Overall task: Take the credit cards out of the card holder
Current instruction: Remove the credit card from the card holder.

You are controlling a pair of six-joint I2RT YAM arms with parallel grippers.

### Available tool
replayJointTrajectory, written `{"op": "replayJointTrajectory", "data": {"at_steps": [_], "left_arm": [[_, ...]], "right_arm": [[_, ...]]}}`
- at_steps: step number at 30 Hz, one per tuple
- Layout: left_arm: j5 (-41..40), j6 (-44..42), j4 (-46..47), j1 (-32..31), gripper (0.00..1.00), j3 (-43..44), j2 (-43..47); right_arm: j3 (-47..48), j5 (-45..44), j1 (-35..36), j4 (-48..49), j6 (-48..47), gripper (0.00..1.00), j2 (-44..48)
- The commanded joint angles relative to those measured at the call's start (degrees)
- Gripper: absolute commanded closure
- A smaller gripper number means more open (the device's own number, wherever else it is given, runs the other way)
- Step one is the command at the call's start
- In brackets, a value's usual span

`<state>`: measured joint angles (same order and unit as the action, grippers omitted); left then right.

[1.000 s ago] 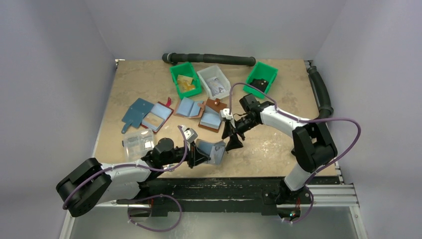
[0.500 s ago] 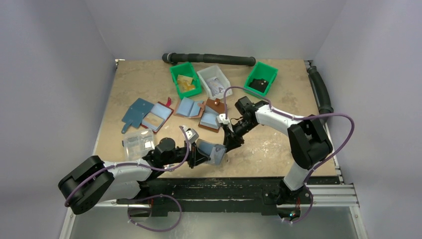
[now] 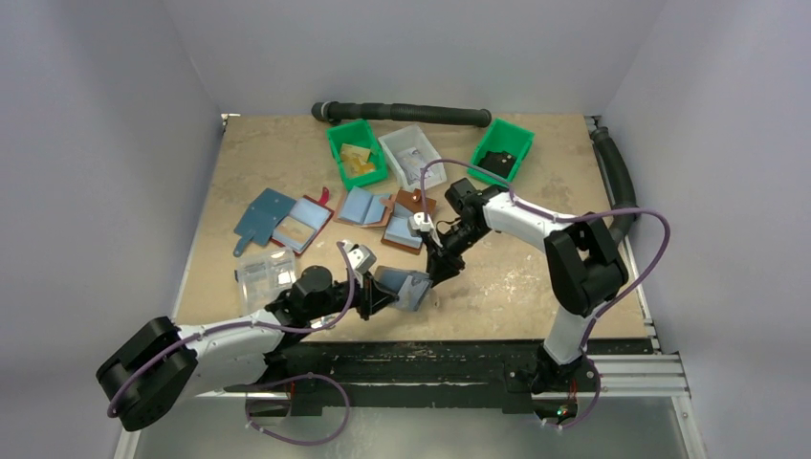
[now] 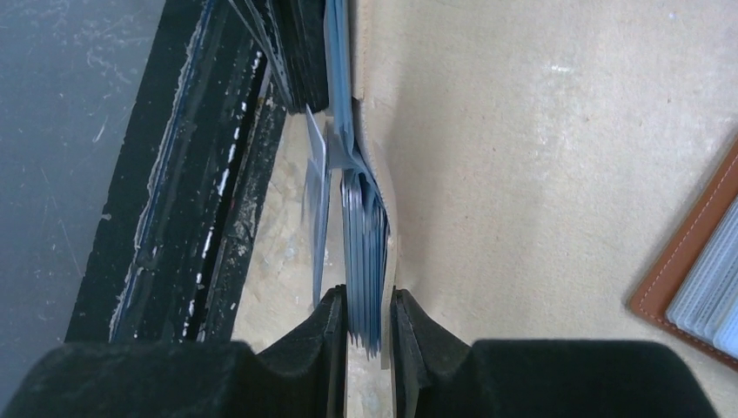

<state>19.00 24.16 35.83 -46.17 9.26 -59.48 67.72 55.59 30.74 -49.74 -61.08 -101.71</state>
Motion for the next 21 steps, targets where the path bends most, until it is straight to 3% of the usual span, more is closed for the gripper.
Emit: {"op": "replayJointTrajectory", "data": {"at_steps": [1, 12, 21], "left_arm": [[-3.9, -2.1, -1.1, -0.2, 1.0, 1.6, 2.1], [-9.0, -0.3, -3.5, 0.2, 1.0, 0.9, 1.4], [-4.6, 4.6, 3.0, 3.5, 1.0, -1.0, -2.9]], "right_arm": [[2.2, -2.4, 0.4, -3.3, 1.5, 1.0, -1.0], [3.7, -5.9, 0.2, -1.9, 7.5, 1.0, -3.7], [3.4, -7.2, 0.2, 0.3, 12.0, 1.0, -5.3]]}}
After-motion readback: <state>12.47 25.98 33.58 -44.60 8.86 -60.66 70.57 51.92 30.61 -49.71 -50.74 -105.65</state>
